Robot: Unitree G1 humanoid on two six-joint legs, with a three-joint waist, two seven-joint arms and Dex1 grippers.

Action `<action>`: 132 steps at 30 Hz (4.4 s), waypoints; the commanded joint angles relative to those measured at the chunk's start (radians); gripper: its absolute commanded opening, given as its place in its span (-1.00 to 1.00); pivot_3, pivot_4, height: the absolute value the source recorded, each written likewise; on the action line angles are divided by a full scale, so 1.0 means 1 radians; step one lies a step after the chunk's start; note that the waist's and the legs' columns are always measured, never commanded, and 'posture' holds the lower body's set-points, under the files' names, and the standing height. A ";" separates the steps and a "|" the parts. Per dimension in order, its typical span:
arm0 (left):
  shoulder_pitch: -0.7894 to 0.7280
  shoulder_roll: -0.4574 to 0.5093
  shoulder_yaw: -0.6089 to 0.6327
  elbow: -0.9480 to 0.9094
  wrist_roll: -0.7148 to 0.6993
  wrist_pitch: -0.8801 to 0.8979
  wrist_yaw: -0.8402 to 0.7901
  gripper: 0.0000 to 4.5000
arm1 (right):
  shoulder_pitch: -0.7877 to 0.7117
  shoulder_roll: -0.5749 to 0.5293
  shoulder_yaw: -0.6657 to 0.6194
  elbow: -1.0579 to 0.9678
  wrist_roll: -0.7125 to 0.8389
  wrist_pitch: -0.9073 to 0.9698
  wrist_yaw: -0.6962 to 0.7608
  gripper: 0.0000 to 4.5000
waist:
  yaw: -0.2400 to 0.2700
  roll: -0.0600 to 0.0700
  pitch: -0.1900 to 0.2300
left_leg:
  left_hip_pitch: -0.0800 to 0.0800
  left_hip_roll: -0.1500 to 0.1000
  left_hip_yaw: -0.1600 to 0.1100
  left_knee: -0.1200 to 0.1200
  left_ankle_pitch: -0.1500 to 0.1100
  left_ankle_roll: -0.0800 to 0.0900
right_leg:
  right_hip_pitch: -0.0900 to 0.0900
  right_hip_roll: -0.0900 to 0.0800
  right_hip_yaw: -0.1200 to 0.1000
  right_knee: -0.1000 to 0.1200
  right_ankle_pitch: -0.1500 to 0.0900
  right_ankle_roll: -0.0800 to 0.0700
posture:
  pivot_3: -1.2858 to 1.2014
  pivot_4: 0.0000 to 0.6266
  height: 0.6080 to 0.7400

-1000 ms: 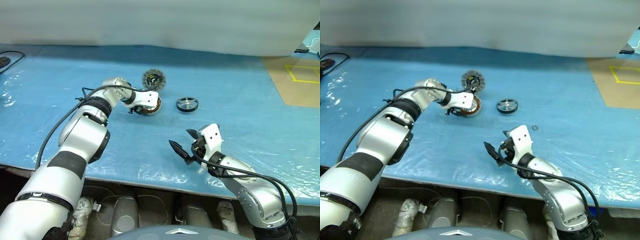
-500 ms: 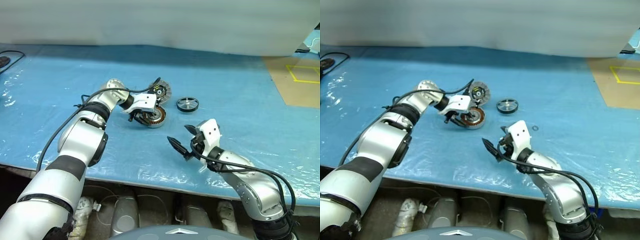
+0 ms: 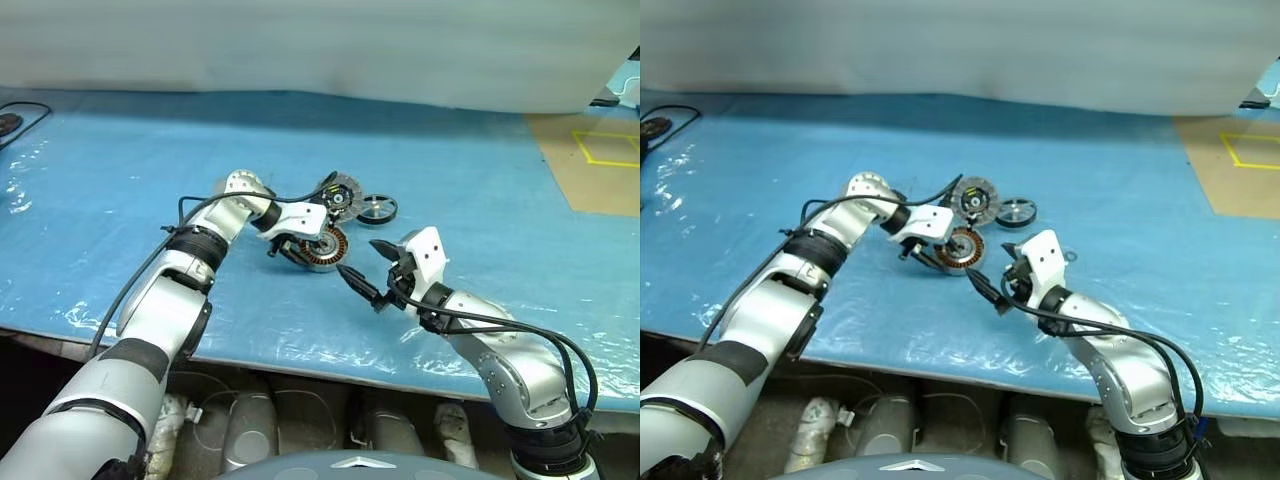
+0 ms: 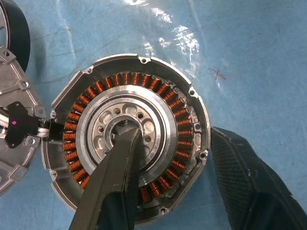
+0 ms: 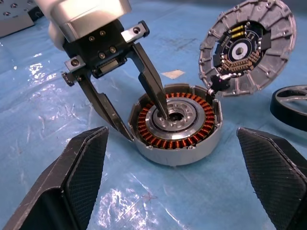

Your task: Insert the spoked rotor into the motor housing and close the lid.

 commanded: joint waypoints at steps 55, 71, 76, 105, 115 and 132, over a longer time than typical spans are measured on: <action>0.104 0.254 -0.125 -0.752 -0.254 0.780 -0.018 0.53 | -0.075 -0.005 0.038 0.085 -0.024 -0.070 0.077 1.00 | -0.012 0.001 0.000 | 0.000 0.001 0.002 -0.001 0.000 -0.001 | -0.002 0.001 0.001 0.000 -0.003 0.002 | 0.03 -0.52 1.00; 0.301 0.108 0.287 -0.831 -0.605 0.867 0.296 0.53 | -0.117 0.006 -0.143 0.201 -0.087 -0.236 -0.019 1.00 | -0.027 0.005 -0.001 | -0.001 0.001 0.004 0.000 0.001 -0.002 | -0.002 0.001 0.002 0.000 -0.001 -0.001 | 0.03 -0.52 1.00; 0.442 0.012 0.387 -0.871 -0.663 0.791 0.466 0.53 | -0.119 -0.026 -0.237 0.262 -0.098 -0.270 -0.045 1.00 | -0.035 0.005 -0.001 | -0.003 0.000 0.004 0.001 0.000 -0.001 | -0.004 0.002 0.001 0.001 -0.001 -0.001 | 0.03 -0.52 1.00; 0.669 0.154 0.315 -0.946 -0.777 0.663 0.444 0.53 | -0.069 0.036 -0.215 0.608 -0.213 -0.495 -0.047 1.00 | -0.041 0.005 -0.001 | 0.000 0.001 0.006 0.000 0.000 0.000 | -0.004 0.003 0.002 0.001 -0.004 0.005 | 0.03 -0.52 1.00; 0.653 0.158 0.279 -0.920 -0.775 0.647 0.431 0.53 | -0.075 0.040 -0.213 0.712 -0.245 -0.536 -0.072 1.00 | -0.040 0.005 -0.001 | 0.001 0.001 0.006 0.001 0.000 0.000 | -0.003 0.003 0.003 0.001 -0.003 0.003 | 0.03 -0.52 1.00; 0.653 0.190 0.286 -0.865 -0.745 0.558 0.409 0.54 | -0.074 0.043 -0.183 0.723 -0.246 -0.543 -0.043 -0.76 | -0.040 0.004 -0.002 | 0.008 0.001 0.007 0.001 0.000 0.000 | 0.003 0.002 0.004 0.001 -0.005 0.006 | 0.03 -0.52 1.00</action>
